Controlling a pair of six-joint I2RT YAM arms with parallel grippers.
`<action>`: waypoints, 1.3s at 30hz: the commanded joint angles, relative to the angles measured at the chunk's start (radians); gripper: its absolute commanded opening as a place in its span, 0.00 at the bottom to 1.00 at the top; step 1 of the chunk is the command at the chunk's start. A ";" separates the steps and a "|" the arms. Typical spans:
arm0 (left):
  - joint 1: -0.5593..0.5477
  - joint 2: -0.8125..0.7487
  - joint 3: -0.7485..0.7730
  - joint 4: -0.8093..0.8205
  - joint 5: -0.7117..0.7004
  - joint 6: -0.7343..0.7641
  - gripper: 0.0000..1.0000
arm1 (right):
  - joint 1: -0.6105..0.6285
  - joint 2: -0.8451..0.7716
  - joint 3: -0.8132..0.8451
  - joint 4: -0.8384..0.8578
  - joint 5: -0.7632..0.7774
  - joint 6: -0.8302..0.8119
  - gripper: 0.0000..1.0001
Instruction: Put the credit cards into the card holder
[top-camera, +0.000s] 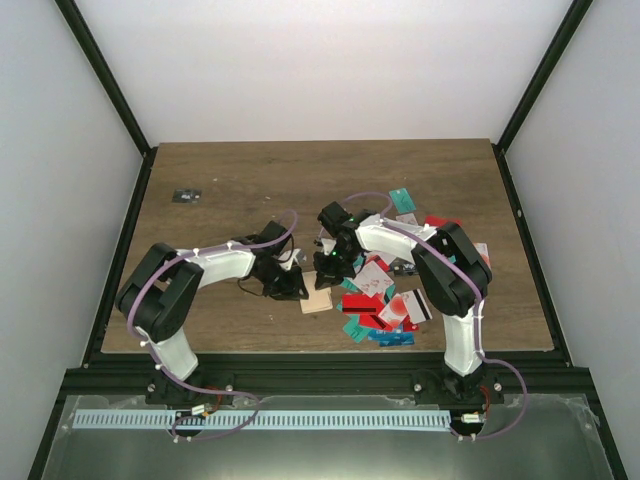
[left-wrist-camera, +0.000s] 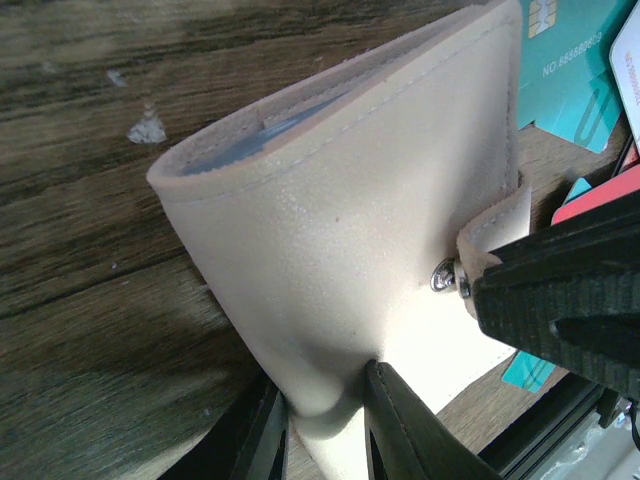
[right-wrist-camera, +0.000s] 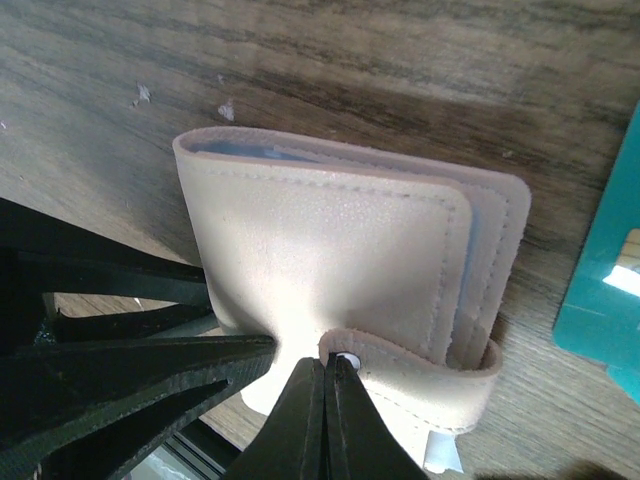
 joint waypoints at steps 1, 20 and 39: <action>-0.019 0.056 -0.015 -0.038 -0.066 -0.003 0.23 | 0.009 0.002 -0.021 0.004 -0.052 -0.021 0.01; -0.027 0.056 -0.005 -0.029 -0.053 -0.001 0.22 | 0.021 0.090 0.000 -0.020 0.007 -0.014 0.01; -0.033 0.052 0.006 -0.016 -0.033 -0.009 0.20 | 0.087 0.183 -0.039 -0.072 0.109 0.040 0.01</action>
